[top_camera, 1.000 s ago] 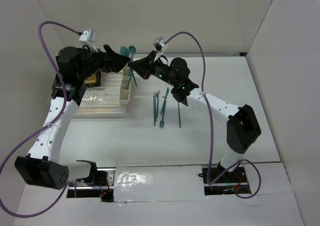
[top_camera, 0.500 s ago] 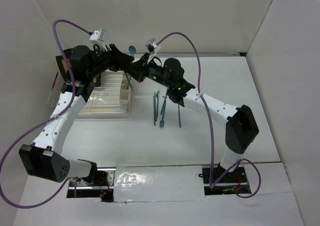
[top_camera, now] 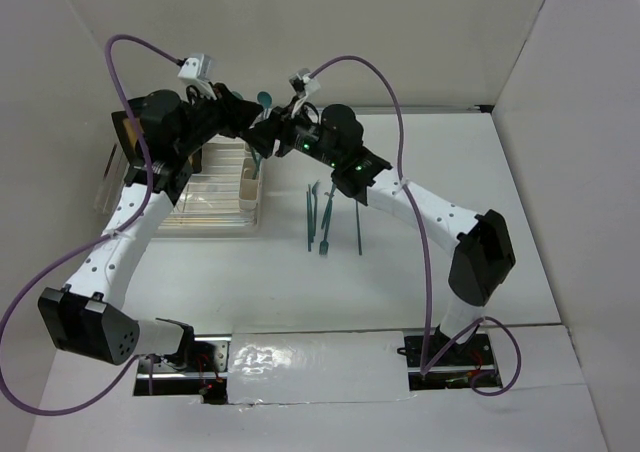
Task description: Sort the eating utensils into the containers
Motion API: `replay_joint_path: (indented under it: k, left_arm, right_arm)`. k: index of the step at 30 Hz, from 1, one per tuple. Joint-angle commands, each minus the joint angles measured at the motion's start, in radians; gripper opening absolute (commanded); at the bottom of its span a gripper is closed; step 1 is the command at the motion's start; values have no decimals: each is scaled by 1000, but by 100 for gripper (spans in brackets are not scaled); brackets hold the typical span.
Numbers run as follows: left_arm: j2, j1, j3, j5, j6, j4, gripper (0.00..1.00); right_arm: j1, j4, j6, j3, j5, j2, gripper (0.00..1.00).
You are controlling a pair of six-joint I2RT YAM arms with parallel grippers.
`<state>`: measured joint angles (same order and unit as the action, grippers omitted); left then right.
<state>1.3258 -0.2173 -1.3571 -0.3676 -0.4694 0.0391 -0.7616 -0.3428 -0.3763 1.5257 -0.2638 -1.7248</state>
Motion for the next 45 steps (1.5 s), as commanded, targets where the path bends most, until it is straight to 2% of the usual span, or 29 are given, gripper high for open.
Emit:
replay_joint_path:
  k: [1, 2, 5, 6, 8, 13, 17, 21, 28, 34, 45]
  left_arm:
    - [0, 21, -28, -2, 81, 93, 0]
    - [3, 39, -28, -20, 89, 129, 0]
    - [6, 97, -30, -98, 104, 166, 0]
    - [7, 107, -14, -126, 120, 183, 1]
    - [9, 125, -2, -199, 164, 228, 2]
    - [12, 108, 81, -235, 245, 395, 3]
    - [36, 93, 136, -266, 262, 485, 4]
    - [55, 79, 209, -291, 304, 591, 5]
    - [113, 68, 222, -313, 353, 593, 8]
    - [122, 81, 302, -333, 371, 642, 10]
    - [150, 67, 311, -303, 428, 561, 14]
  right_arm:
    - [24, 111, -38, 92, 29, 7, 62]
    - [34, 138, -44, 93, 29, 28, 77]
    - [109, 208, -61, 32, 8, 77, 96]
    - [134, 221, -73, -1, 8, 132, 99]
    - [210, 246, -81, -102, 27, 194, 100]
    - [314, 390, -76, -246, 173, 343, 100]
    - [329, 381, -87, -413, 248, 428, 100]
    - [341, 392, -102, -470, 307, 476, 100]
    - [355, 419, -118, -519, 350, 470, 100]
    - [360, 419, -96, -539, 370, 455, 100]
    - [354, 427, -99, -570, 370, 413, 100]
